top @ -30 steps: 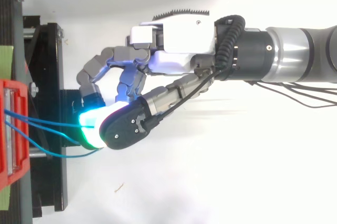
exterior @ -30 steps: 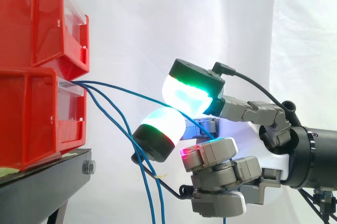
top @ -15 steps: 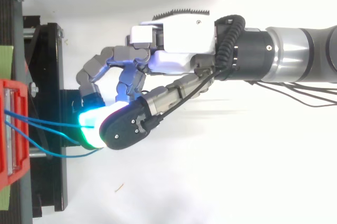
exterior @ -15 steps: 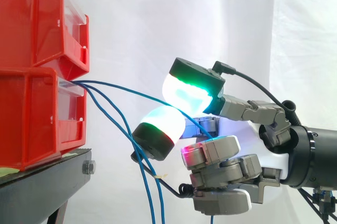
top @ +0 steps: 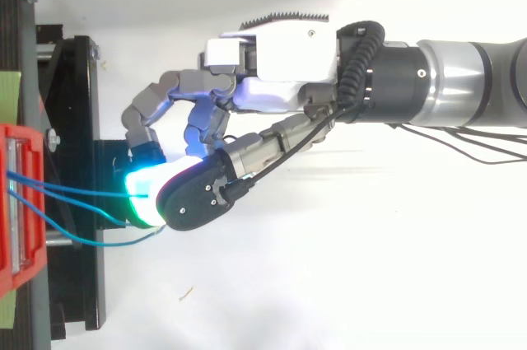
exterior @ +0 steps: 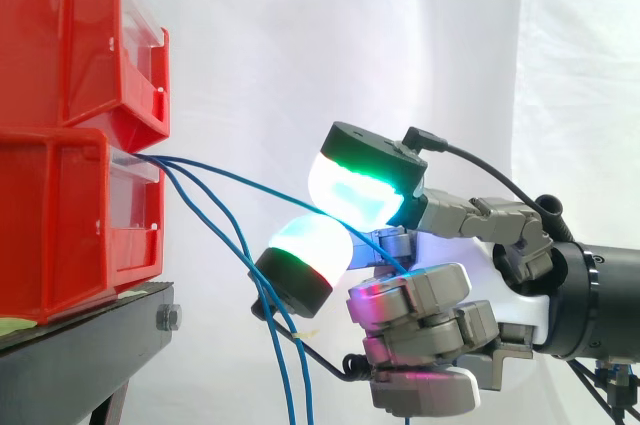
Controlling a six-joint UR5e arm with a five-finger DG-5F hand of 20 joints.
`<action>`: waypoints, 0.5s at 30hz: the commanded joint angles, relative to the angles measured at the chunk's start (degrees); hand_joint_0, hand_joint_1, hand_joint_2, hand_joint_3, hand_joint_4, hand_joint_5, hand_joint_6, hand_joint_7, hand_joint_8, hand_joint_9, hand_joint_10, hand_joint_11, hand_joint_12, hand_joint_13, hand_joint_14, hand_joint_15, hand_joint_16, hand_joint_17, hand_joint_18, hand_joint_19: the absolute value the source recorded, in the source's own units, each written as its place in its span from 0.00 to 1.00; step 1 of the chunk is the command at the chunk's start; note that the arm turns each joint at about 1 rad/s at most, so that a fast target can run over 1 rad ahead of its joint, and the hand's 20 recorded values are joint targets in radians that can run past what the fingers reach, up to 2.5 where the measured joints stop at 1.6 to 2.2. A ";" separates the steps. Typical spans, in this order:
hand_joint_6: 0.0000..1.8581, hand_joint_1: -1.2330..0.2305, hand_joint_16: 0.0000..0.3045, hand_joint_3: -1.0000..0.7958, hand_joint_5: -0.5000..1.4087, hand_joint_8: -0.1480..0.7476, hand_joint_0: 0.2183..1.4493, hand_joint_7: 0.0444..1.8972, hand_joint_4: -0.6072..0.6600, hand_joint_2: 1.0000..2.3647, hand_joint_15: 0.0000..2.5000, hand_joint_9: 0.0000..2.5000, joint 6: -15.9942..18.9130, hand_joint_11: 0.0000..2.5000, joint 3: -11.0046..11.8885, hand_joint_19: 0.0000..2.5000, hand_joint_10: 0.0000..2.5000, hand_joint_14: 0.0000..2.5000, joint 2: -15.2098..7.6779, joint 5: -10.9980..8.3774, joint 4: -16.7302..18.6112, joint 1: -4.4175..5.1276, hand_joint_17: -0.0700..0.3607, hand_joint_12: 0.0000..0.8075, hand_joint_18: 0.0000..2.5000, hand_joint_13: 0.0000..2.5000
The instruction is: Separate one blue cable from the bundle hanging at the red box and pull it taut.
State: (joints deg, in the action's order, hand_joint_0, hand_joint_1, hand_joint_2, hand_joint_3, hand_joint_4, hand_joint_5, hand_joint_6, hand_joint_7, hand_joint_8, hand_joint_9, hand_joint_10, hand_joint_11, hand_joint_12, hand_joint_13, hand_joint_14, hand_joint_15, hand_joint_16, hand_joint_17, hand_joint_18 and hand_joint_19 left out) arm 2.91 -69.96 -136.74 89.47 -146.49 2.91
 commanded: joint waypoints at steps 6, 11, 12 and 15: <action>0.48 0.32 0.18 0.50 0.18 0.62 0.34 0.57 0.50 0.01 0.53 0.40 -9.33 0.55 0.00 0.45 0.41 0.50 3.94 1.23 -12.06 -0.71 0.44 0.51 0.55 0.47; 0.48 0.32 0.18 0.49 0.18 0.61 0.35 0.56 0.48 0.01 0.54 0.39 -14.86 0.55 -0.09 0.45 0.48 0.49 6.66 1.23 -18.30 -1.24 0.44 0.51 0.55 0.47; 0.48 0.32 0.17 0.49 0.18 0.61 0.35 0.56 0.48 0.01 0.54 0.39 -14.78 0.56 0.00 0.45 0.50 0.49 6.66 1.23 -18.57 -1.24 0.44 0.51 0.55 0.47; 0.48 0.32 0.17 0.49 0.18 0.60 0.35 0.57 0.48 0.01 0.53 0.39 -13.63 0.56 0.00 0.45 0.53 0.49 6.66 1.23 -18.83 -1.24 0.44 0.50 0.54 0.47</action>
State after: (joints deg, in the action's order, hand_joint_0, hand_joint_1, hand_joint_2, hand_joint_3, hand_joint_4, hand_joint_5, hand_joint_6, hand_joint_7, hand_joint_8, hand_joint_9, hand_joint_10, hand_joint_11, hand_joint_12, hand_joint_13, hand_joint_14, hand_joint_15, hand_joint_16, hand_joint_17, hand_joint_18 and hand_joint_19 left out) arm -10.50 -69.99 -130.37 90.68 -163.94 1.72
